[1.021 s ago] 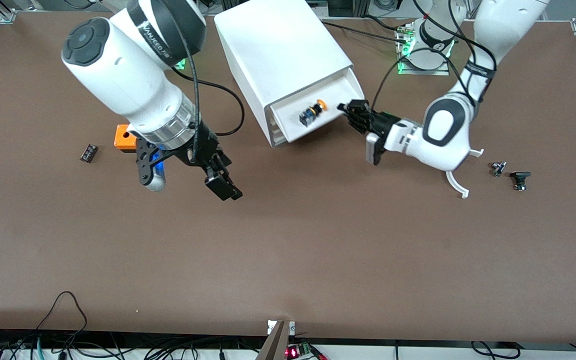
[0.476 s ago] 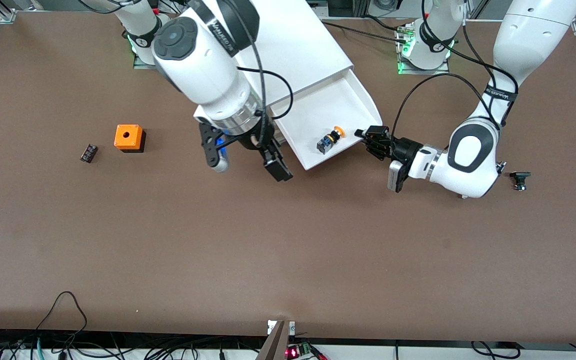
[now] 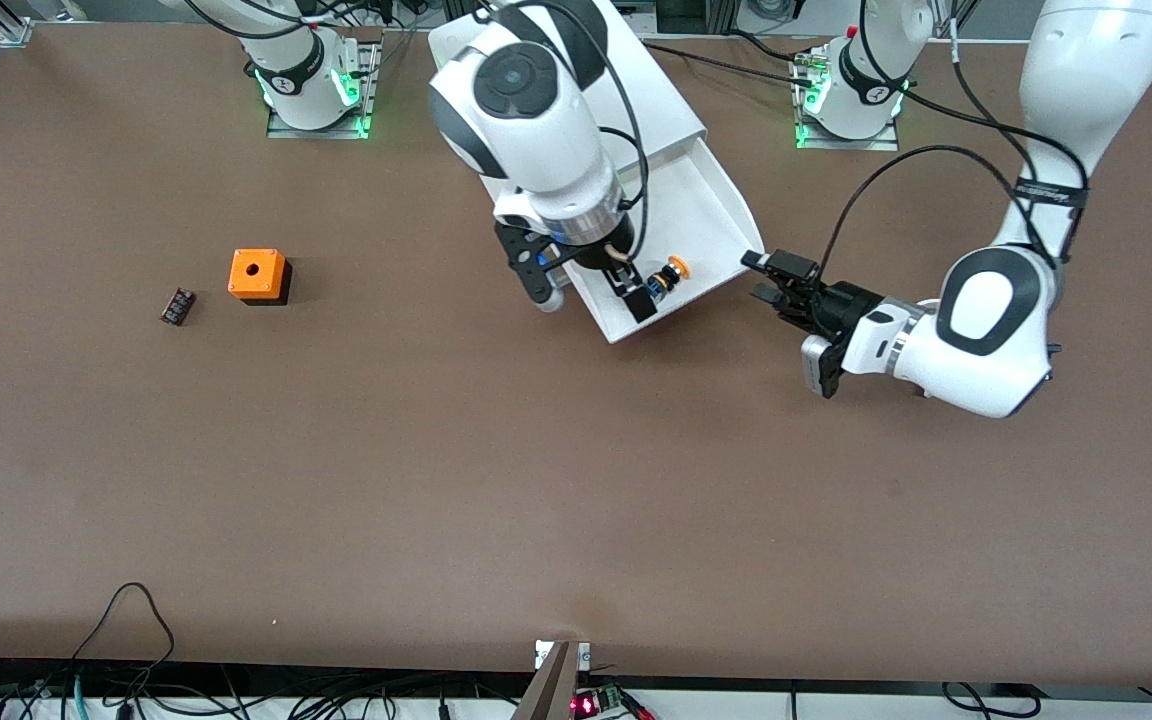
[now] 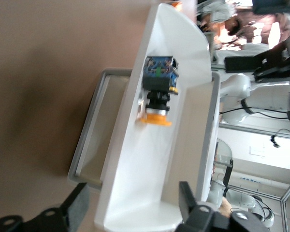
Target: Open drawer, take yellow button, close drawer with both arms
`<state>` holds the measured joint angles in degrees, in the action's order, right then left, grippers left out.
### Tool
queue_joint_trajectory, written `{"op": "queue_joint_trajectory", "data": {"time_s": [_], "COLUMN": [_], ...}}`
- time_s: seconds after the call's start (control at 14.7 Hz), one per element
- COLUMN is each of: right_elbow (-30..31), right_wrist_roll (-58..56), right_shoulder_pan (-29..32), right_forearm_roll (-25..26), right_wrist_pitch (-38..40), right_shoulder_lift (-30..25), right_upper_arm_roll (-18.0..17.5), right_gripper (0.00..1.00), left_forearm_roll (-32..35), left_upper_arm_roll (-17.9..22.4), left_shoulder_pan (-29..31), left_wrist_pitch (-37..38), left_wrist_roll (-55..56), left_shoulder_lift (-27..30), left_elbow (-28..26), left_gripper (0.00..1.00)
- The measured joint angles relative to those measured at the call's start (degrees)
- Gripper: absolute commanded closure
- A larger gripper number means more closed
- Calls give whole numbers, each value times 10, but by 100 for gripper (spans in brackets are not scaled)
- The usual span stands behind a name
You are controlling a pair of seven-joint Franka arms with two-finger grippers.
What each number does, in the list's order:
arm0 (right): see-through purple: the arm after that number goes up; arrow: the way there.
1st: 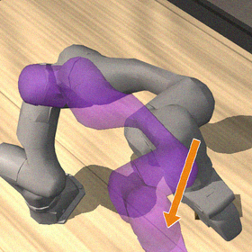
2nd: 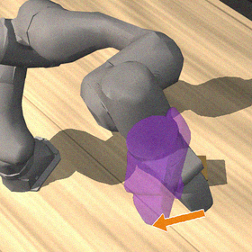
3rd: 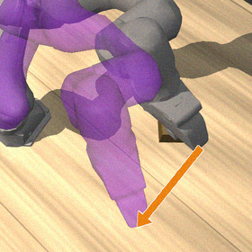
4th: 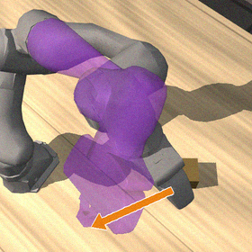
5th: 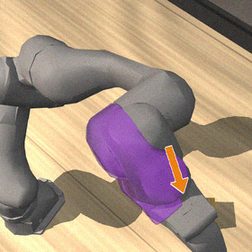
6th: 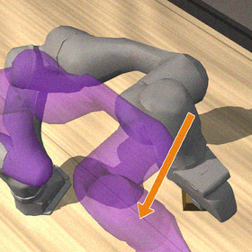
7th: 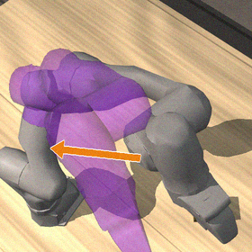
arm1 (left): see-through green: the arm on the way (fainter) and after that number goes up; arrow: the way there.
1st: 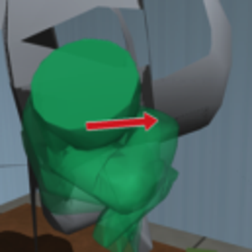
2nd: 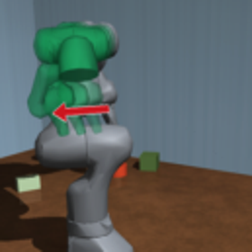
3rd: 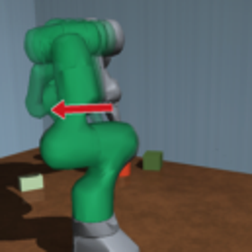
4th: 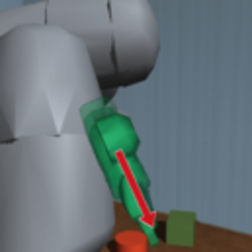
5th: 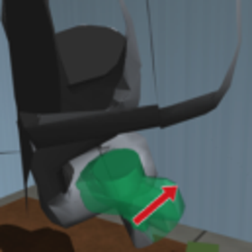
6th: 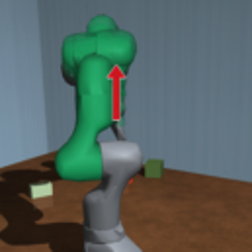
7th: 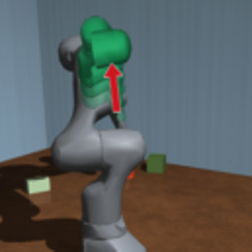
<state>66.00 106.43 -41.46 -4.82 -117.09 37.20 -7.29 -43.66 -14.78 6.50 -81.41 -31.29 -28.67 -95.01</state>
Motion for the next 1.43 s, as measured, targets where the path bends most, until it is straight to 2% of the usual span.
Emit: {"op": "queue_joint_trajectory", "data": {"time_s": [0.34, 0.68, 0.75, 0.82, 0.88, 0.95, 1.02, 1.43], "right_elbow": [-25, -39, -40, -40, -40, -41, -42, -55], "right_wrist_roll": [-11, -14, -14, -14, -18, -27, -39, -69], "right_shoulder_pan": [-19, -31, -33, -34, -34, -34, -34, -33], "right_forearm_roll": [2, 2, 2, 2, 2, 2, 2, 2], "right_wrist_pitch": [20, 19, 17, 15, 15, 15, 16, 32], "right_shoulder_lift": [37, 55, 59, 62, 64, 66, 66, 66], "right_upper_arm_roll": [0, 0, 0, 0, 0, 1, 1, 3], "right_gripper": [1, 3, 12, 30, 59, 73, 99, 100], "left_forearm_roll": [140, 368, 419, 460, 492, 508, 512, 496], "left_upper_arm_roll": [-5, -12, -12, -12, -11, -9, -8, 0], "left_shoulder_pan": [-1, -39, -52, -66, -78, -86, -87, -80], "left_wrist_pitch": [38, 38, 38, 38, 36, 27, 10, -23], "left_wrist_roll": [210, 268, 269, 270, 273, 277, 282, 322], "left_shoulder_lift": [21, 22, 22, 22, 22, 20, 17, -18], "left_elbow": [94, 152, 164, 177, 190, 201, 208, 217], "left_gripper": [0, 0, 0, 0, 0, 0, 0, 0]}}
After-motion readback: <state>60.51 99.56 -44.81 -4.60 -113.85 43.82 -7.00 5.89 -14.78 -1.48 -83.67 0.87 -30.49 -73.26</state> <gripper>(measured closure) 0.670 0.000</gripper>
